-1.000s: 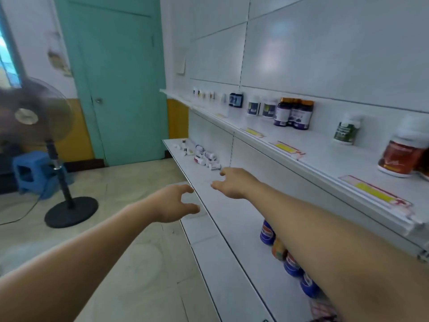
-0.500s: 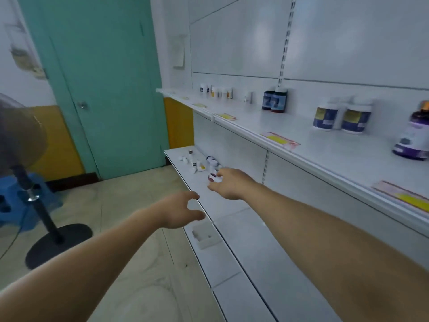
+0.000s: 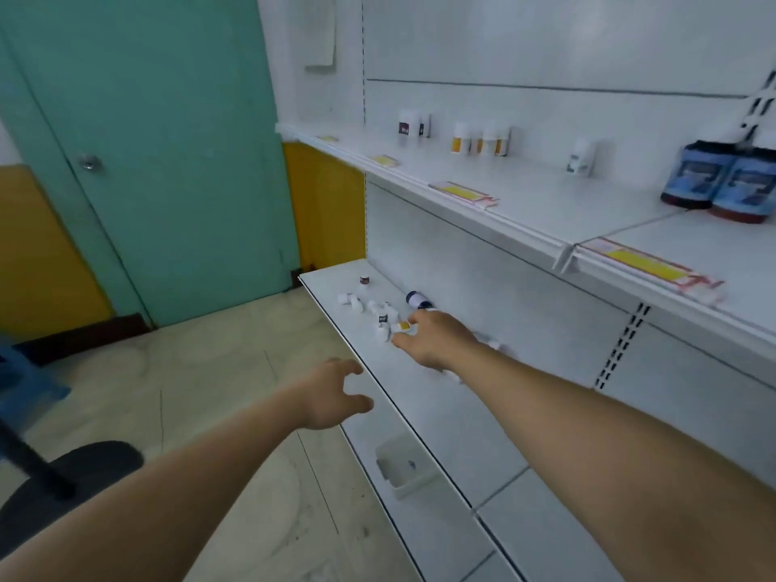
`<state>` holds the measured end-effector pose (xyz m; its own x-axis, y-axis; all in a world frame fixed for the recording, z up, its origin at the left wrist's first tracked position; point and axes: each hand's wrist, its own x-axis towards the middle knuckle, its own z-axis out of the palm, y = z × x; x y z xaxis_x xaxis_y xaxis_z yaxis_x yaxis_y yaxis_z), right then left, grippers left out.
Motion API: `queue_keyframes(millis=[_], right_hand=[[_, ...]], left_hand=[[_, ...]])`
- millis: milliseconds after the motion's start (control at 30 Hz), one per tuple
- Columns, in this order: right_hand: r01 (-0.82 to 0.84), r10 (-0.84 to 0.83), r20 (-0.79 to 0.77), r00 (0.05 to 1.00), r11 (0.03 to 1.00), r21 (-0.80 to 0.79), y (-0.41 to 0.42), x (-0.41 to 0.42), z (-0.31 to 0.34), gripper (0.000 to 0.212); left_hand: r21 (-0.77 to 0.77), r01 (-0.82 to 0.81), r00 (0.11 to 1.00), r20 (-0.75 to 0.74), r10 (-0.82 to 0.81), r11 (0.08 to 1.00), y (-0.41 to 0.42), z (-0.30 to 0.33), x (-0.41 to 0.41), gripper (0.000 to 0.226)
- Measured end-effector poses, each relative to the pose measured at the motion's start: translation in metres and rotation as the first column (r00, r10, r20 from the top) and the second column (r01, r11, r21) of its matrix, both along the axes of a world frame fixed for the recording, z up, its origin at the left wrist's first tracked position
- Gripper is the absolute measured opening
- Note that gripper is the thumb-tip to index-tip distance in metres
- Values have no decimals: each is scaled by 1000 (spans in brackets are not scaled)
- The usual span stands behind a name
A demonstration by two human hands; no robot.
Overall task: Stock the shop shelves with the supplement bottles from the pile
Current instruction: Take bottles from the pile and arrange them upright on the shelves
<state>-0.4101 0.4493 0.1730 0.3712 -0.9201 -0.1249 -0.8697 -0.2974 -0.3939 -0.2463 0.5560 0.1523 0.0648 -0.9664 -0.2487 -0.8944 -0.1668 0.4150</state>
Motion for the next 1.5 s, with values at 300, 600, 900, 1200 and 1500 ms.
queue_keyframes(millis=[300, 600, 900, 1200, 1500], right_hand=[[208, -207, -12, 978, 973, 106, -131, 137, -27, 54], [327, -333, 5, 943, 929, 175, -261, 208, -87, 58], [448, -467, -27, 884, 829, 334, -339, 263, -185, 59], [600, -613, -17, 790, 767, 227, -365, 305, -261, 55], [821, -838, 445, 314, 476, 317, -348, 310, -211, 26]], left_hand=[[140, 180, 983, 22, -184, 974, -157, -14, 181, 69], [234, 270, 958, 34, -286, 934, -331, -68, 257, 65], [252, 305, 950, -23, -310, 918, -477, -155, 297, 69], [16, 401, 908, -137, -395, 916, -540, -253, 280, 62], [177, 134, 717, -696, 28, 975, -542, -199, 300, 28]])
